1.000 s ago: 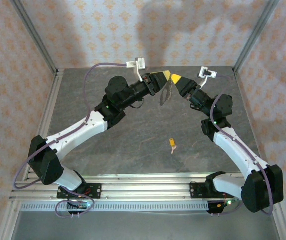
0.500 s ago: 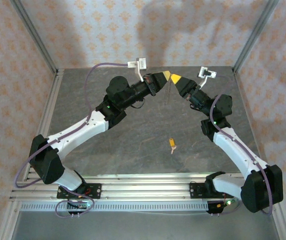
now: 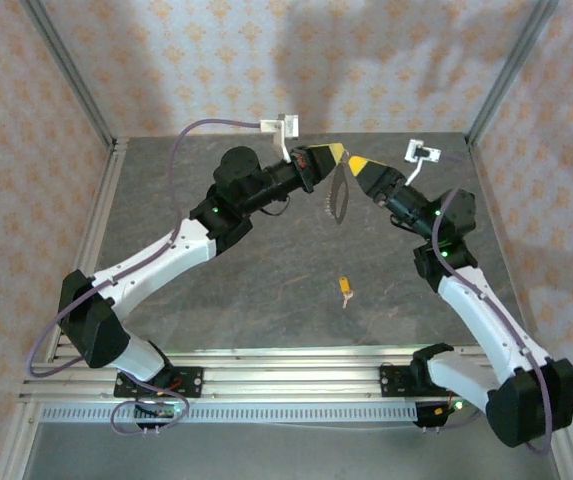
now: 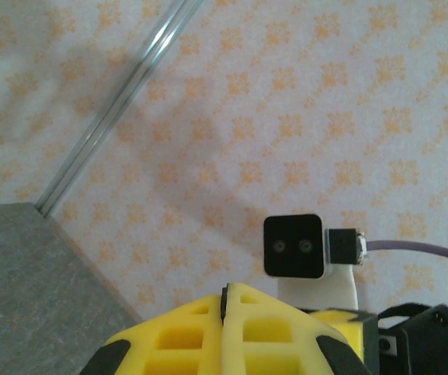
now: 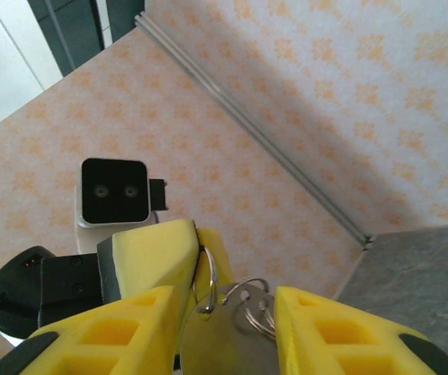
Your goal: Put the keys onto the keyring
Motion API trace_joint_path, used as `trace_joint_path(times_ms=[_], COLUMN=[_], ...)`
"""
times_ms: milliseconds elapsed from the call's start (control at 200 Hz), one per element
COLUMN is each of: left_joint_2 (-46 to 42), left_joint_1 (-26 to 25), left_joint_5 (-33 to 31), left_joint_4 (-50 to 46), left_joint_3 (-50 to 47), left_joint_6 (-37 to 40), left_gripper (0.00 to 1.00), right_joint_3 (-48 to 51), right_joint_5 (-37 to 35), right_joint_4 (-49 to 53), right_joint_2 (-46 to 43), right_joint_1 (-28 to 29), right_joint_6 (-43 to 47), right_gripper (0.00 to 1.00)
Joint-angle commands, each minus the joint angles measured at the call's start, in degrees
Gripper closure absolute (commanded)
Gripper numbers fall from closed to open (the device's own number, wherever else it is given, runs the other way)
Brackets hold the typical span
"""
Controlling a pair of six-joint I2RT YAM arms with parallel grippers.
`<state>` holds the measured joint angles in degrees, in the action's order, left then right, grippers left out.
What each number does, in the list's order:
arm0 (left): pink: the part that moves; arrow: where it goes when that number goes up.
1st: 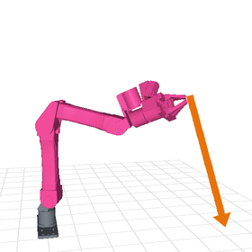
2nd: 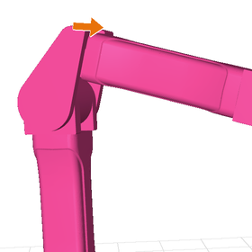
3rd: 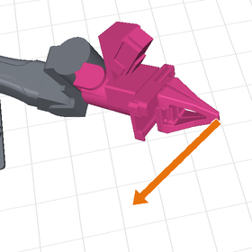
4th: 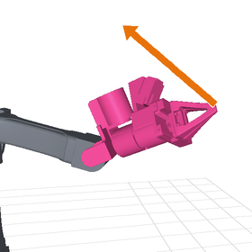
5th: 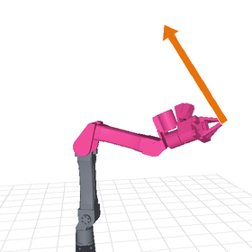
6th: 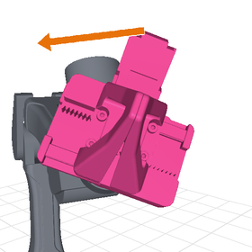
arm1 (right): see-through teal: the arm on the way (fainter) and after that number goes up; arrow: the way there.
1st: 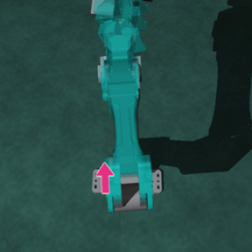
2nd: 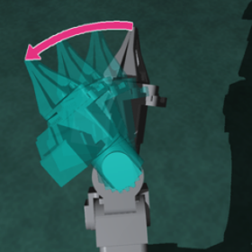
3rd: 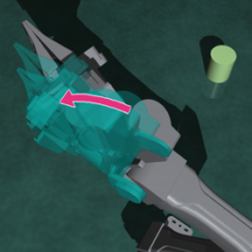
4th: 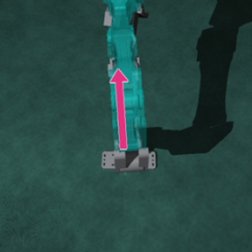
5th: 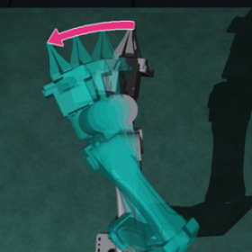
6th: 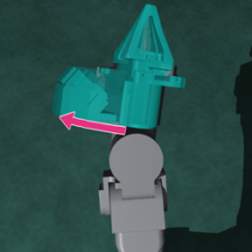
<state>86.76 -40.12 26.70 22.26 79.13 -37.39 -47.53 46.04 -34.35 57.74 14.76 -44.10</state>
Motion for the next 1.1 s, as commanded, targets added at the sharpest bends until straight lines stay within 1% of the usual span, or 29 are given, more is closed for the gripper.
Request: trace_joint_path(times_ms=[0, 140, 275, 410, 515, 621, 896, 1001, 1096], left_joint_2=[-1.9, -1.9, -1.3, -0.5, 0.1, 0.4, 0.9, 0.9, 0.9], left_joint_1=[0.5, 1.7, 2.7, 3.2, 3.2, 3.3, 3.3, 3.3, 3.3], left_joint_5=[5.0, 9.6, 13.5, 16.3, 17.2, 17.9, 18.1, 18.1, 18.0], left_joint_4=[-5.1, -9.5, -11.7, -12.6, -12.1, -11.0, -10.6, -10.5, -10.2], left_joint_3=[4.5, 7.0, 8.4, 9.3, 9.4, 9.5, 9.8, 9.7, 9.7], left_joint_6=[6.1, 10.1, 12.0, 12.5, 12.2, 11.6, 11.2, 11.0, 10.9], left_gripper=[1.0, 1.0, 1.0, 1.0, 1.0, 1.0, 1.0, 1.0, 1.0], right_joint_3=[-2.1, -2.4, -3.6, -4.8, -5.3, -5.2, -5.2, -5.3, -5.3], right_joint_5=[1.7, 4.5, 8.9, 13.1, 15.3, 15.4, 13.7, 13.4, 13.4], right_joint_4=[4.6, 5.1, 4.5, 2.6, -0.5, -2.8, -4.7, -5.1, -5.2], right_joint_2=[-2.7, -3.6, -3.4, -2.6, -1.1, 0.1, 2.1, 2.6, 2.8], right_joint_1=[-2.6, -5.0, -5.4, -5.4, -5.3, -4.6, -1.7, -1.1, -0.8], right_joint_6=[3.8, 3.6, 4.0, 3.0, 0.5, -1.0, -1.0, -1.0, -1.0], right_gripper=[0.63, 0.62, 0.57, 0.55, 0.55, 0.56, 0.59, 0.63, 0.69])
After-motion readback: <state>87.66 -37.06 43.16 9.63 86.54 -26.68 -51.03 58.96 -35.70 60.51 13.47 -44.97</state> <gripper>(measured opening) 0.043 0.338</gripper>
